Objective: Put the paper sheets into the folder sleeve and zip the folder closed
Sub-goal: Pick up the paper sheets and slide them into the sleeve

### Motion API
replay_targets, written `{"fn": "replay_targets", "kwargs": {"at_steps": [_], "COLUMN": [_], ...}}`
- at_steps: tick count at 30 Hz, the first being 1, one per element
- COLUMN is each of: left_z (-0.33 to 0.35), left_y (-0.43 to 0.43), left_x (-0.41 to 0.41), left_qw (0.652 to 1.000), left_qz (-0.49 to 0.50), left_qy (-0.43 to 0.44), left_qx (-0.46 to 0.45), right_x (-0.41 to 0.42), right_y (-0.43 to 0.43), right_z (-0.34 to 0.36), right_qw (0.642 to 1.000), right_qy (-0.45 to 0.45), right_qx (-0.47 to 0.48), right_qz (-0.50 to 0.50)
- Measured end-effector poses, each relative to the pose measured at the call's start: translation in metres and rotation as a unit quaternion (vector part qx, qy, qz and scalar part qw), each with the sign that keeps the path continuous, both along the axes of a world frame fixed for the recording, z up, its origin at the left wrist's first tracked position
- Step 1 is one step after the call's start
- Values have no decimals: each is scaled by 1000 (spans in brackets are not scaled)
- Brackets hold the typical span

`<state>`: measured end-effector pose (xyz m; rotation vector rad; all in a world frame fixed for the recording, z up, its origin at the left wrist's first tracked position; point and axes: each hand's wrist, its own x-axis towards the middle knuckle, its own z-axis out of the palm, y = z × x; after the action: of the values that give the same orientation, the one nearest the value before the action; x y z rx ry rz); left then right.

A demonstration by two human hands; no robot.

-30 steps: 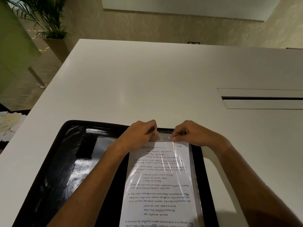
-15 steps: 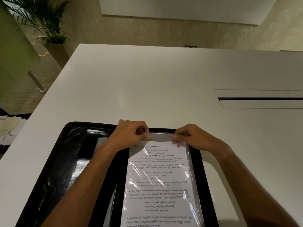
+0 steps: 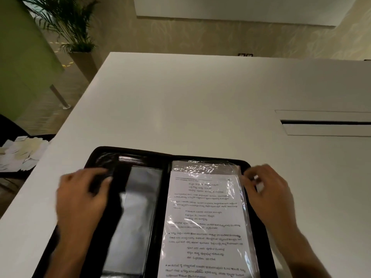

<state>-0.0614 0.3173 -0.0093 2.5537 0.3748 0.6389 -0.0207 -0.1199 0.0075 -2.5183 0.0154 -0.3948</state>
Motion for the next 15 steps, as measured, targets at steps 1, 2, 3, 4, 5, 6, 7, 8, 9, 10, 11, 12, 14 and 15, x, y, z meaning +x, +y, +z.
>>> {"fn": "replay_targets", "kwargs": {"at_steps": [1,2,3,4,5,6,7,8,9,10,11,12,14,15], "left_z": [-9,-19,-31,-42,-55,-69,-83,-90,-92,-92,-88,-78,-39,-16], "left_y": [27,55,81,105,126,144,157,167,172,171,164,154,127,112], "left_x": [-20,-43,-63,-81,-96,-110,-122,-131,-135,-136,-136,-137,-132,-128], "left_qw": [998,991,980,965,950,939,931,921,916,912,909,909,915,917], "left_qz": [62,120,163,192,216,222,211,208,203,189,162,148,140,132], "left_qy": [17,56,115,178,218,231,222,220,222,233,237,234,214,201], "left_qx": [-1,-6,-6,-17,-56,-123,-198,-247,-267,-279,-303,-311,-313,-319], "right_x": [-15,-28,-38,-46,-50,-51,-52,-51,-51,-50,-51,-51,-54,-55], "right_y": [2,4,5,5,5,7,9,12,14,16,16,16,15,15], "right_z": [-3,-7,-11,-15,-18,-20,-21,-22,-22,-21,-19,-17,-13,-13], "right_qw": [1000,998,996,994,992,991,990,988,987,986,988,991,995,996], "right_qy": [22,51,80,102,118,128,138,150,160,162,152,131,91,82], "right_qx": [9,12,12,13,16,17,16,12,13,17,21,20,2,-14], "right_qz": [-20,-31,-34,-35,-37,-37,-35,-31,-28,-27,-27,-29,-27,-18]}}
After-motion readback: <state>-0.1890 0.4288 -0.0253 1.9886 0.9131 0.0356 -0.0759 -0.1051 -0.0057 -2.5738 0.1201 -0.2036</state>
